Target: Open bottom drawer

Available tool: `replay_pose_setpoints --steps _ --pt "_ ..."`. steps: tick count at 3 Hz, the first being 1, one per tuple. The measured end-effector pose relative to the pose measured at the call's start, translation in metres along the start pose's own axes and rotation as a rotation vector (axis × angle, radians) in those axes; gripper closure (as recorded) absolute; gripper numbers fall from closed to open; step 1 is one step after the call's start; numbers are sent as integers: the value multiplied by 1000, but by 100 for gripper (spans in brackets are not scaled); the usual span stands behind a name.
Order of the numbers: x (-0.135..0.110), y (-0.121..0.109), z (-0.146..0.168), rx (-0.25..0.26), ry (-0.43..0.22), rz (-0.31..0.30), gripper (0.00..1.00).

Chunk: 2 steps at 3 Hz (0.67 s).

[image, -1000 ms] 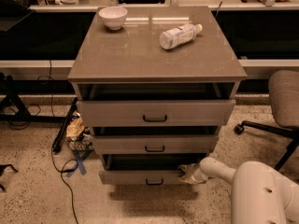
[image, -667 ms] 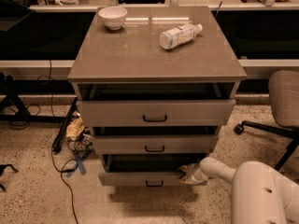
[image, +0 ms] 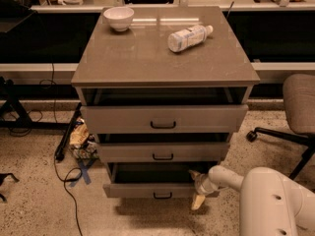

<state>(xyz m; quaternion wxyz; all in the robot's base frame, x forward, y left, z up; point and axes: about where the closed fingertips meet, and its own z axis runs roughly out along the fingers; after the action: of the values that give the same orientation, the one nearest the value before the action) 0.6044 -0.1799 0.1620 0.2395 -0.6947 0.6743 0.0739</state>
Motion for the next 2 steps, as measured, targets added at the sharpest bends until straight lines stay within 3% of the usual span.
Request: replay_pose_setpoints --steps 1,2 --pt "1 9 -2 -6 2 -2 0" --pt "7 20 -8 -5 0 20 19"
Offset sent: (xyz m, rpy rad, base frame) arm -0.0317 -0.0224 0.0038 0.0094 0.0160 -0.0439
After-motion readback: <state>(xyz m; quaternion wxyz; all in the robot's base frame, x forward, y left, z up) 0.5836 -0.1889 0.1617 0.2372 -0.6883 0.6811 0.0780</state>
